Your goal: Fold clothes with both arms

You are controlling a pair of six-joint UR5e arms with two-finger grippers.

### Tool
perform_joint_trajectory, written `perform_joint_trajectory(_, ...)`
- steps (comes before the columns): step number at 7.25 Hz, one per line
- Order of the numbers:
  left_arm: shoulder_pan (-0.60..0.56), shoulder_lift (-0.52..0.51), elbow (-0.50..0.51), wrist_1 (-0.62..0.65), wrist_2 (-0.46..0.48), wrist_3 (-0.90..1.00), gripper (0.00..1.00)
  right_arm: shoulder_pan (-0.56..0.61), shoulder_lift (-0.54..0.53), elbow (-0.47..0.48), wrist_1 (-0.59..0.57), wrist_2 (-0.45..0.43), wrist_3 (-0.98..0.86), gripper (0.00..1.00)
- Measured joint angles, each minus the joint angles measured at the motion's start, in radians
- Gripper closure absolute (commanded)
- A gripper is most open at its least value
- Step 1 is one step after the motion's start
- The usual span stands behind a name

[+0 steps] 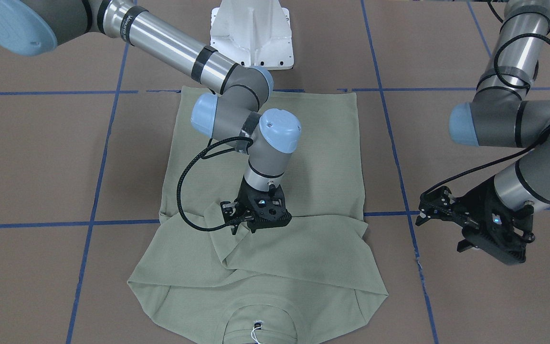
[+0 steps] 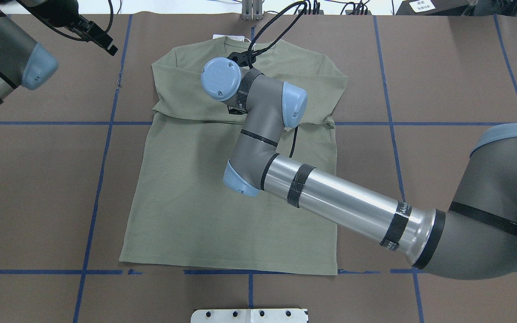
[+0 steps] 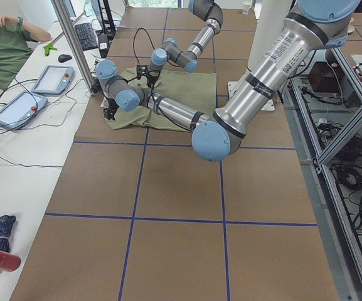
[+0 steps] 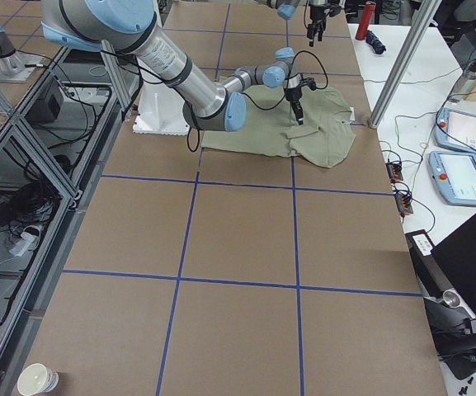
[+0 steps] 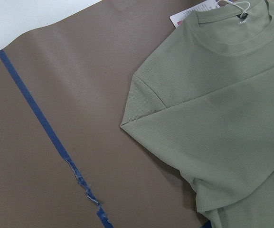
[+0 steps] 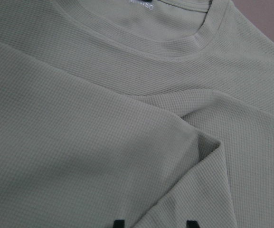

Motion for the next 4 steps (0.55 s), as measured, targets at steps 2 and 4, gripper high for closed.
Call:
perform_joint_trajectory(2, 0.000, 0.001, -0.008, 0.001, 0.000, 0.000, 0.00, 0.000, 0.000, -0.001, 0.000, -0.001, 0.001, 0.83)
perform_joint_trajectory(4, -0.001, 0.004, -0.017, 0.002, 0.000, 0.000, 0.00, -0.002, -0.001, -0.002, 0.000, -0.001, 0.001, 1.00)
